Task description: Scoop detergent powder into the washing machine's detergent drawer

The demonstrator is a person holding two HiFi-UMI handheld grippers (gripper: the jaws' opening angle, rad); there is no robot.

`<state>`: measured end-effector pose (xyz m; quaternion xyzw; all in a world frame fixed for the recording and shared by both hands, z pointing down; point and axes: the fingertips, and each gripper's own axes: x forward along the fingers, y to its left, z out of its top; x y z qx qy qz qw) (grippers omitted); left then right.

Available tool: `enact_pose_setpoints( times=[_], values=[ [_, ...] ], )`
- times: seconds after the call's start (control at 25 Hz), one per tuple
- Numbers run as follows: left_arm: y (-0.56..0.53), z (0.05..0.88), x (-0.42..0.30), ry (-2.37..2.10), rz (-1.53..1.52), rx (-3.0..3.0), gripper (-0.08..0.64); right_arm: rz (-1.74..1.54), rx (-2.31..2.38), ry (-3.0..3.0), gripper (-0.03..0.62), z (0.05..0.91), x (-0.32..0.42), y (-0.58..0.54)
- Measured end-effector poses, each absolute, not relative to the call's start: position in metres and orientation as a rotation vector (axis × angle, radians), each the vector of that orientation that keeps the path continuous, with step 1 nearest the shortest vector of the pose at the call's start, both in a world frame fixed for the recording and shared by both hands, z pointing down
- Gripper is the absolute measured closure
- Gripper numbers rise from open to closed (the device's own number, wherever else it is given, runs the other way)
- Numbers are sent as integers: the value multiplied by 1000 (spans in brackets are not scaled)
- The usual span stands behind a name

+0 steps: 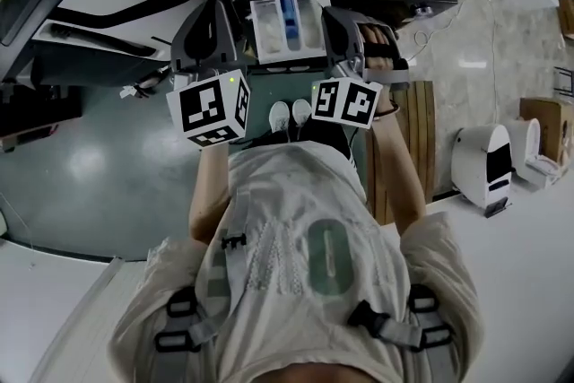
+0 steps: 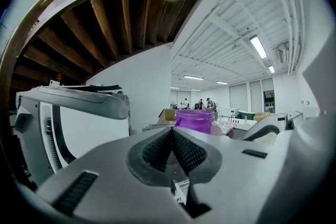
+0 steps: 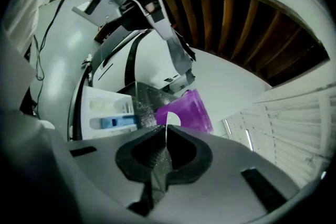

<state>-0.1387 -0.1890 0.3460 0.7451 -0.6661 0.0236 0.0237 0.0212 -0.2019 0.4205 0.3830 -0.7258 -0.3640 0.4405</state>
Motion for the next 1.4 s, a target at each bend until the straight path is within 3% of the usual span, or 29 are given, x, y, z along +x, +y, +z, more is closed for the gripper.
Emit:
enact_pose_setpoints(
  times=[0.28,0.72,1.4],
  values=[
    [-196,310,-131,-2089,7,2389,540,-835,1181,-1960,580,358,11,-222],
    [-199,297,-118,-2062,-21,2442,540,-474,1522,-2305,580,301,24,-229],
    [-195,301,-114,-2064,-54,2466,540,-100,1783,-2621,580,301,53,-193]
  ],
)
